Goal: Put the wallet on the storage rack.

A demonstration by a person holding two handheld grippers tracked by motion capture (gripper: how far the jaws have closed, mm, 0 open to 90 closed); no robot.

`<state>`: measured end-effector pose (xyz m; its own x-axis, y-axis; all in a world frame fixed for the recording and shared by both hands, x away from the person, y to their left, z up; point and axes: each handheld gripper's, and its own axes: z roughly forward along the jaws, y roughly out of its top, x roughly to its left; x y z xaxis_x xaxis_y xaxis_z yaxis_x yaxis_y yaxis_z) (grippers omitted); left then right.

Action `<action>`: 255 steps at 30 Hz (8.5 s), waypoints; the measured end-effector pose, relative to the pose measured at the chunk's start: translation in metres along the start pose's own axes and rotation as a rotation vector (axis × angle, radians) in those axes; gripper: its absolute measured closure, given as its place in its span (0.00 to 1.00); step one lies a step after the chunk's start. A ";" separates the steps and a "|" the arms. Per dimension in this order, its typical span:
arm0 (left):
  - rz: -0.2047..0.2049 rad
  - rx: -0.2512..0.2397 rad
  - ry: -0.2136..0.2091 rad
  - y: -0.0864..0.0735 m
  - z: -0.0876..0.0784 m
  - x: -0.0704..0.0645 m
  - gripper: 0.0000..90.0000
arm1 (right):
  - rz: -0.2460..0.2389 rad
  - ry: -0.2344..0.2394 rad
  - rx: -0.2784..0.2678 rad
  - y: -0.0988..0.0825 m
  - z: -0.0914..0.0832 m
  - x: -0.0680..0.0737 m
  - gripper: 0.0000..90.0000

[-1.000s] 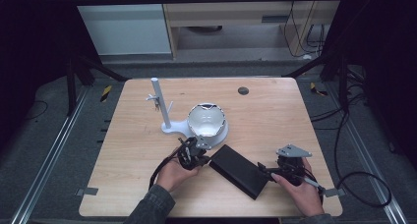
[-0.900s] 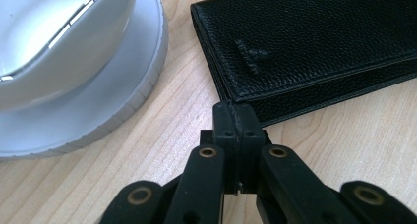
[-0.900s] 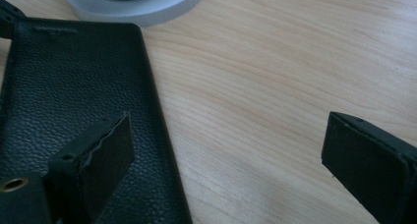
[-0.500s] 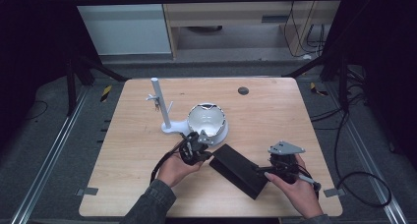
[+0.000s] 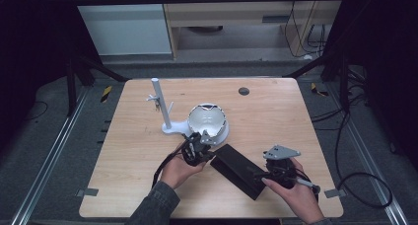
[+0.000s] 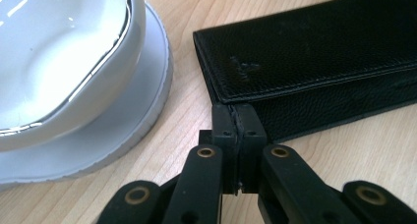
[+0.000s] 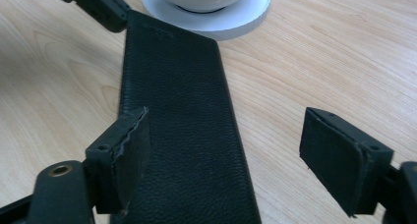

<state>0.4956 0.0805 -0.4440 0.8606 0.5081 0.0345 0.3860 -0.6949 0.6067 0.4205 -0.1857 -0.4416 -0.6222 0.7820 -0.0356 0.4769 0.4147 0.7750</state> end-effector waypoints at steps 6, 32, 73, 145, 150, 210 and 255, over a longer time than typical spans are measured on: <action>0.003 -0.015 0.009 0.006 -0.003 -0.002 0.99 | -0.037 0.014 0.013 0.008 -0.001 0.006 0.25; -0.006 -0.034 0.010 0.040 0.005 -0.003 0.98 | -0.075 0.077 0.093 0.020 -0.006 -0.004 0.29; -0.018 -0.069 0.015 0.053 0.000 -0.009 0.82 | -0.233 0.055 0.357 0.033 0.046 -0.006 0.84; 0.031 -0.274 -0.158 0.053 -0.031 -0.002 0.18 | -0.336 0.027 -0.231 0.049 -0.071 -0.023 0.94; 0.035 -0.228 -0.206 0.055 -0.025 0.002 0.35 | -0.342 0.037 -0.242 0.047 -0.069 -0.023 0.94; 0.019 -0.164 0.156 0.102 -0.164 0.039 0.89 | 0.220 -0.204 0.079 -0.054 0.050 -0.056 0.02; -0.134 -0.034 0.119 0.091 -0.076 0.090 0.86 | 0.221 -0.207 0.082 -0.055 0.049 -0.053 0.02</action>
<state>0.5829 0.1017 -0.3249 0.7564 0.6527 0.0442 0.4810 -0.6006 0.6387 0.4579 -0.2273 -0.5129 -0.3626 0.9319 -0.0060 0.6403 0.2538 0.7250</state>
